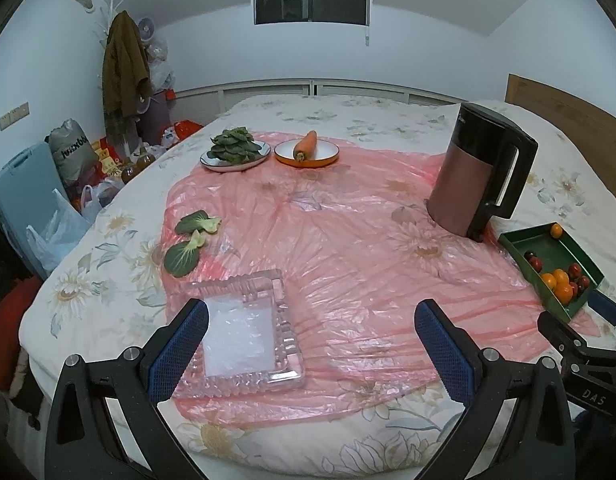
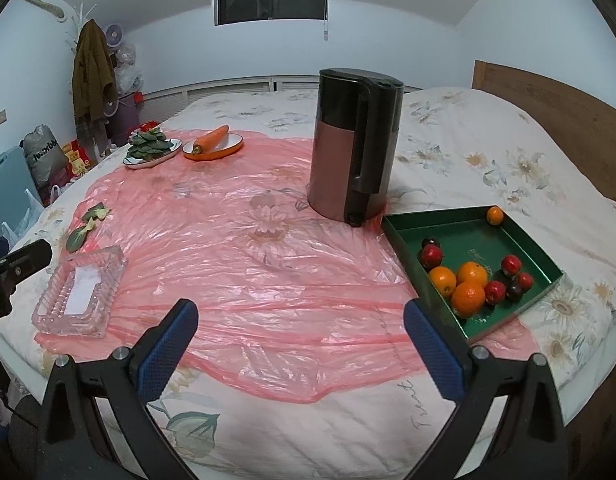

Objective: Organize fruits

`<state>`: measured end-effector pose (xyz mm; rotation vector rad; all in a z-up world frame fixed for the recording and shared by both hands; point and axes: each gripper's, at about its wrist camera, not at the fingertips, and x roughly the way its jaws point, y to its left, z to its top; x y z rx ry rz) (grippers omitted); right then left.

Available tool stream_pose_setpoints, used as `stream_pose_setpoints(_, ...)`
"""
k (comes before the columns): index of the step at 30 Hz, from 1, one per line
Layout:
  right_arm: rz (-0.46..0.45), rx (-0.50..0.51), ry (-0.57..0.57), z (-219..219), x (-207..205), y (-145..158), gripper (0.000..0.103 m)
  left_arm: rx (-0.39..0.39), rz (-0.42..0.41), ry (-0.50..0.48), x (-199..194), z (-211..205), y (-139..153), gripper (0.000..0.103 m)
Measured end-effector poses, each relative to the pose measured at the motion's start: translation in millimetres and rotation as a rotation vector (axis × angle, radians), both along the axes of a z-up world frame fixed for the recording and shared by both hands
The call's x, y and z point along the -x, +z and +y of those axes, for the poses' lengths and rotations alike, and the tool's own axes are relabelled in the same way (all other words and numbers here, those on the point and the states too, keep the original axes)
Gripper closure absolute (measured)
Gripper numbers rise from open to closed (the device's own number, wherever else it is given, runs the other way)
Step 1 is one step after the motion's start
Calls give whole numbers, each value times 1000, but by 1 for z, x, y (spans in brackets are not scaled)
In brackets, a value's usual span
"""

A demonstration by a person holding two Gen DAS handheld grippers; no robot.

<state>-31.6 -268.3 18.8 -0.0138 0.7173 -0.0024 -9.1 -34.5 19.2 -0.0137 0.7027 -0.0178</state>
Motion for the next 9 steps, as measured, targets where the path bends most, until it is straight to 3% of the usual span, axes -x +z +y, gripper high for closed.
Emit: stream_pose_setpoints(9,17,13,3,0,-1,-3,0,-6,-19,6,2,2,3,2)
